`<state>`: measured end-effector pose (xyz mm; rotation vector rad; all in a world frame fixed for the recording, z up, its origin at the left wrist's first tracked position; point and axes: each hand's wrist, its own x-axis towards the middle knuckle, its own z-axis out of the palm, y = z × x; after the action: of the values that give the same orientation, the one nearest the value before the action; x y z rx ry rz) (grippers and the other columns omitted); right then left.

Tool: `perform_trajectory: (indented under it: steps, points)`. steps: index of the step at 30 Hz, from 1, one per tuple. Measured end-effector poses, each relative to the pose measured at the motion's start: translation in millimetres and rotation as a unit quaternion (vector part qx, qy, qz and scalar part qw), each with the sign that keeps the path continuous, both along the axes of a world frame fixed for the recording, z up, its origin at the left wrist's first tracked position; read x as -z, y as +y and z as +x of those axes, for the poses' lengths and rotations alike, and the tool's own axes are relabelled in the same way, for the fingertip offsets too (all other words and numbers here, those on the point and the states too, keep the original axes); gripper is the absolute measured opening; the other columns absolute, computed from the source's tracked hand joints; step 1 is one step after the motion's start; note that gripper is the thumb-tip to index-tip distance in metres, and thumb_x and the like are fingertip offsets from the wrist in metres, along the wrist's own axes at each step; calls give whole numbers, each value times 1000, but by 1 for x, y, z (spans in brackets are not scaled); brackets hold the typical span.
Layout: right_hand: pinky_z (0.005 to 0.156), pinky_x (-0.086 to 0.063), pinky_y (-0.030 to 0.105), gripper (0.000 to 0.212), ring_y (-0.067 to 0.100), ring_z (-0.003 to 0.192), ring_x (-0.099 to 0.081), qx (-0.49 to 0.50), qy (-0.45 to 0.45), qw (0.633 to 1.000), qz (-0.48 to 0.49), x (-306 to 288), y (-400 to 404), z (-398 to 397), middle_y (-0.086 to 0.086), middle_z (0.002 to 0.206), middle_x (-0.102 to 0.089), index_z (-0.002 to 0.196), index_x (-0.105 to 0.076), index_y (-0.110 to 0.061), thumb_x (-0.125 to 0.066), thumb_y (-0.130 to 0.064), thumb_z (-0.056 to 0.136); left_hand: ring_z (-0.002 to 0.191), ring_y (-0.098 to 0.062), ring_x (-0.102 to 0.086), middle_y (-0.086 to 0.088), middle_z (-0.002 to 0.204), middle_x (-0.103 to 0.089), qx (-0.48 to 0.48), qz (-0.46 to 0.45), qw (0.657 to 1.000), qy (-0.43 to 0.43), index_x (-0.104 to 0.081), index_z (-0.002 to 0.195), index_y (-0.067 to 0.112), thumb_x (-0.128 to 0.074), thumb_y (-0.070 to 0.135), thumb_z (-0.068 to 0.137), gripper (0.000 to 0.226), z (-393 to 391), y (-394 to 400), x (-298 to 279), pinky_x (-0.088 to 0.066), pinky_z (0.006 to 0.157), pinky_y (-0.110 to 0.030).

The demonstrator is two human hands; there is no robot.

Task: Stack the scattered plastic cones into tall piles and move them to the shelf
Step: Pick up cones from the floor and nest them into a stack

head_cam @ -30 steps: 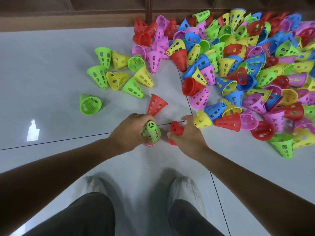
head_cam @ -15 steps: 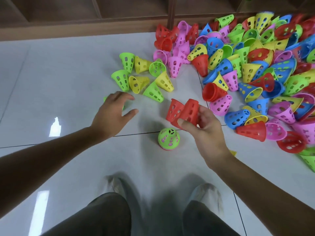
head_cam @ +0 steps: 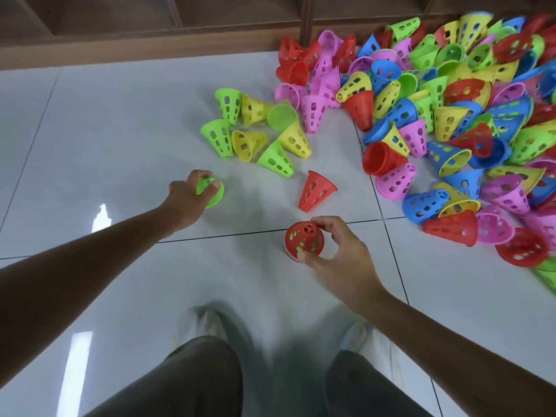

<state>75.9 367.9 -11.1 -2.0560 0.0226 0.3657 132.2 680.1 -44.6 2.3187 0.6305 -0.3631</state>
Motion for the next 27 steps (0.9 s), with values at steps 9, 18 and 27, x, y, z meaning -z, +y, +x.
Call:
perform_trajectory:
  steps: [9,18,27]
  points:
    - [87,-39,22,60,3,114,-41,12,26,986,-166,14,-50,-18,-14,128,-50,130,-47,-39,-79,-33,78,99,-29,-57,-8,103,-66,48,-19,997,-65,-56,107,22,-56,37,99,17,-15,-28,-4,-37,72,-32]
    - [75,-43,30,70,24,106,-57,81,238,956,-148,18,-50,-12,7,125,-57,136,-41,-22,-72,-52,81,87,-17,-58,-4,89,-57,-33,-373,925,-64,-55,121,32,-65,12,85,42,-24,-108,-63,-49,101,-44]
    - [93,-56,46,83,20,99,-67,194,241,951,-5,7,-60,-3,1,110,-68,126,-57,-19,-81,-51,52,104,-17,-68,-2,117,-67,61,-411,897,-153,-56,132,31,-78,9,80,61,-27,-140,-73,-57,85,-31]
